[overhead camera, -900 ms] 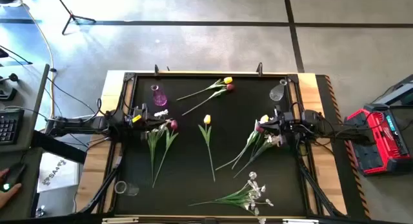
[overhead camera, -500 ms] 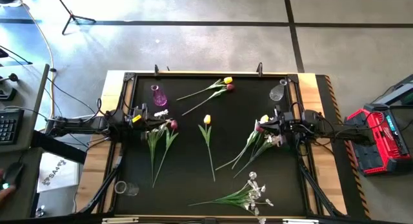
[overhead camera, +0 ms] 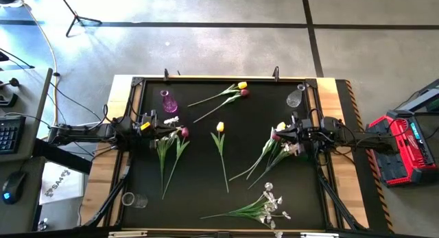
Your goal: Sort flowers into vase by color
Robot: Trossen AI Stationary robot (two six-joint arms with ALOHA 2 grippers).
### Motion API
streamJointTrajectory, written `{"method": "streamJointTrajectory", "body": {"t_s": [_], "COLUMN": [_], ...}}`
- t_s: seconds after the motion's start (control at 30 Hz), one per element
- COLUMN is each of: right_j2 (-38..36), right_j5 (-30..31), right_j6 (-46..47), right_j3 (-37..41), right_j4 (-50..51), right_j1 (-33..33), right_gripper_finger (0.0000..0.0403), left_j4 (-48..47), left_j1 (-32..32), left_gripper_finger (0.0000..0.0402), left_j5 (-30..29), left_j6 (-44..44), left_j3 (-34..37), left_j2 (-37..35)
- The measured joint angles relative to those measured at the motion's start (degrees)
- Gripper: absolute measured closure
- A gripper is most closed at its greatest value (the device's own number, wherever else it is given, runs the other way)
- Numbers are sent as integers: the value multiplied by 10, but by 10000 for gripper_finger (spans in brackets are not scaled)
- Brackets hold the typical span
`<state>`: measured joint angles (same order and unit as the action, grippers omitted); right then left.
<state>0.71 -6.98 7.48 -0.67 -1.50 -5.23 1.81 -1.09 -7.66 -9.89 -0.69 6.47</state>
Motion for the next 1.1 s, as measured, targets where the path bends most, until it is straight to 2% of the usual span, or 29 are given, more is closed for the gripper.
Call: {"method": "streamJointTrajectory", "body": {"t_s": [0.77,0.87,1.1], "right_j2": [0,0,0], "right_j5": [0,0,0], "right_j6": [0,0,0], "right_j3": [0,0,0], "right_j4": [0,0,0], "right_j1": [0,0,0], "right_gripper_finger": [402,402,402], "left_j4": [0,8,31], "left_j1": [0,0,0], "left_gripper_finger": [401,401,401], "left_j5": [0,-16,-36], "left_j6": [0,-1,-115], "left_j3": [0,0,0], "left_j2": [0,0,0]}}
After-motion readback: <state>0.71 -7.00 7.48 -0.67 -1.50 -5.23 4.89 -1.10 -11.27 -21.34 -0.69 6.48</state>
